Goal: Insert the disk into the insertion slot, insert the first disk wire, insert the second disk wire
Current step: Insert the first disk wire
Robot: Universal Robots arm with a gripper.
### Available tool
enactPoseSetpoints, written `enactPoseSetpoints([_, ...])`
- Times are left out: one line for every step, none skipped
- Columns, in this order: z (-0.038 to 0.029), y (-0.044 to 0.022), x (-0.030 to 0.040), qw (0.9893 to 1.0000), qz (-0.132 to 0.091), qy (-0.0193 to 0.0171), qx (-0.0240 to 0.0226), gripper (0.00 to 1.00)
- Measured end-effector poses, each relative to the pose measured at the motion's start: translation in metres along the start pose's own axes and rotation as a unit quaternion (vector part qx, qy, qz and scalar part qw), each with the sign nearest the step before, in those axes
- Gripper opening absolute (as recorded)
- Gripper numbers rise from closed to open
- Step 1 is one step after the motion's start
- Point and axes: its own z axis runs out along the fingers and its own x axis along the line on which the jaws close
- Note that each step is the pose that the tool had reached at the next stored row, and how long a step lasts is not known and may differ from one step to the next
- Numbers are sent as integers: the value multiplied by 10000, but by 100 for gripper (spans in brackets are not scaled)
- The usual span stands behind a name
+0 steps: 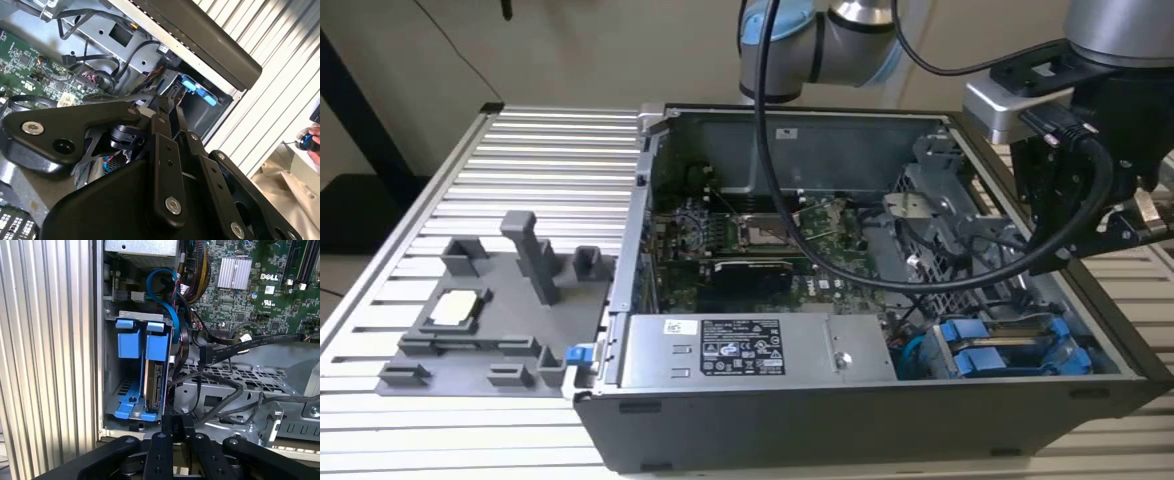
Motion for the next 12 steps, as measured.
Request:
enactPoseSetpoints([0, 0, 0, 10000, 0, 0, 0, 19])
enactPoseSetpoints([0, 0, 0, 10000, 0, 0, 0, 19])
enactPoseSetpoints([0, 0, 0, 10000, 0, 0, 0, 19])
enactPoseSetpoints([0, 0, 0, 10000, 0, 0, 0, 19])
enactPoseSetpoints([0, 0, 0, 10000, 0, 0, 0, 19])
enactPoseSetpoints([0, 0, 0, 10000, 0, 0, 0, 19])
enactPoseSetpoints([0, 0, 0, 10000, 0, 0, 0, 19])
enactPoseSetpoints([1, 0, 0, 10000, -1, 2, 0, 19])
enactPoseSetpoints([2, 0, -1, 10000, -3, 10, -1, 19])
enactPoseSetpoints([3, -2, -1, 10000, -7, 27, -4, 19])
enactPoseSetpoints([6, -8, 0, 10000, -11, 43, -12, 19])
enactPoseSetpoints([9, -16, 1, 10000, -16, 58, -24, 19])
